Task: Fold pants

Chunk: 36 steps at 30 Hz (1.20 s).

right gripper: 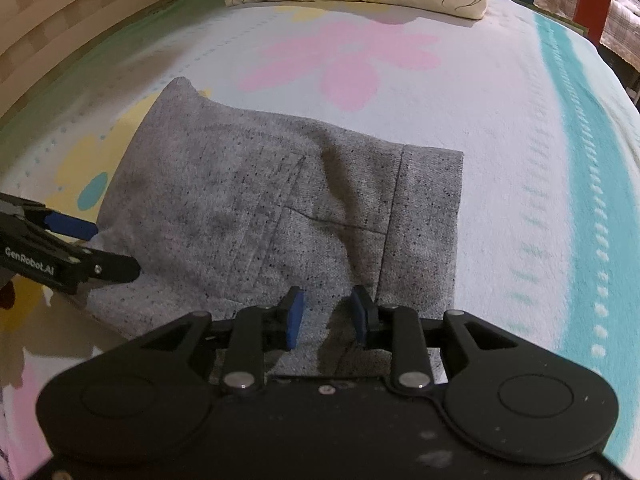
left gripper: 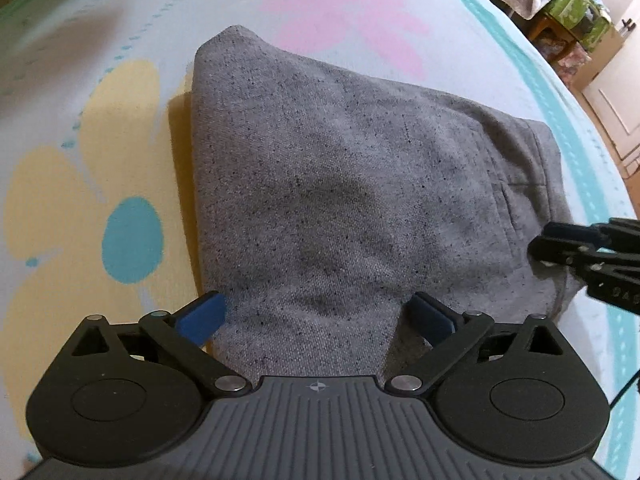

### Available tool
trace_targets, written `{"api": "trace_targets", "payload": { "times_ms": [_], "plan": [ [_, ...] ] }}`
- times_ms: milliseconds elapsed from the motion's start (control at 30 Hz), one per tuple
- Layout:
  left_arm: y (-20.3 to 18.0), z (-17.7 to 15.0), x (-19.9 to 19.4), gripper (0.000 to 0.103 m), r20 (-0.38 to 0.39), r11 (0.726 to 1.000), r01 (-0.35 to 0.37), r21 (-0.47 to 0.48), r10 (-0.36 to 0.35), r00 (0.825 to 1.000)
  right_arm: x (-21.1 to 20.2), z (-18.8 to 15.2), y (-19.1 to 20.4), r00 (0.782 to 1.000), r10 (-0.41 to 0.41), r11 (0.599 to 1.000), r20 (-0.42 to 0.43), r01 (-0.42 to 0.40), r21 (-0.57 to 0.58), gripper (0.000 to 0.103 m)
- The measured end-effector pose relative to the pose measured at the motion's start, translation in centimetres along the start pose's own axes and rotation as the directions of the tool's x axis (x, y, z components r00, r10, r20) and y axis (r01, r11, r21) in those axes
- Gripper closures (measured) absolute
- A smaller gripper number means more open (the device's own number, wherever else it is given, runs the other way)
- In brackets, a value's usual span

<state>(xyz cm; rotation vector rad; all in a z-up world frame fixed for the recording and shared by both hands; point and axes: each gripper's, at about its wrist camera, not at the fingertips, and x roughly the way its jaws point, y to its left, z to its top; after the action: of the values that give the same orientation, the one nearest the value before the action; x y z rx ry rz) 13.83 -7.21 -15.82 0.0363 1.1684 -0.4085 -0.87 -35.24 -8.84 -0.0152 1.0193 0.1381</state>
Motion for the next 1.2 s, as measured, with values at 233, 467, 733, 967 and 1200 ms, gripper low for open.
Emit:
{"api": "trace_targets", "payload": {
  "times_ms": [233, 467, 733, 967, 1200],
  "plan": [
    [-0.2, -0.2, 0.3, 0.001, 0.0, 1.0, -0.017, 0.006, 0.017, 1.0, -1.8, 1.9, 0.8, 0.99, -0.035, 0.998, 0.134, 0.04, -0.04, 0.073],
    [-0.4, -0.4, 0.3, 0.0, 0.012, 1.0, -0.023, 0.01, 0.023, 1.0, 1.9, 3.9, -0.6, 0.987, -0.121, 0.991, 0.104, 0.126, -0.052, 0.064],
    [-0.8, -2.1, -0.2, 0.0, 0.096, 0.999, -0.032, 0.021, 0.03, 0.995, 2.2, 2.6, -2.1, 0.988, -0.116, 0.993, 0.106, 0.115, 0.013, 0.049],
    [0.0, -2.3, -1.0, 0.001, 0.124, 1.0, -0.011, 0.011, 0.01, 0.992, 0.8, -0.9, -3.3, 0.99, -0.081, 0.991, 0.118, 0.068, 0.111, 0.046],
    [1.9, -2.4, -0.5, 0.001, 0.159, 1.0, -0.009, -0.029, 0.014, 0.987, 1.0, -1.3, -4.7, 0.993, -0.036, 0.985, 0.109, 0.017, 0.172, 0.039]
  ]
}}
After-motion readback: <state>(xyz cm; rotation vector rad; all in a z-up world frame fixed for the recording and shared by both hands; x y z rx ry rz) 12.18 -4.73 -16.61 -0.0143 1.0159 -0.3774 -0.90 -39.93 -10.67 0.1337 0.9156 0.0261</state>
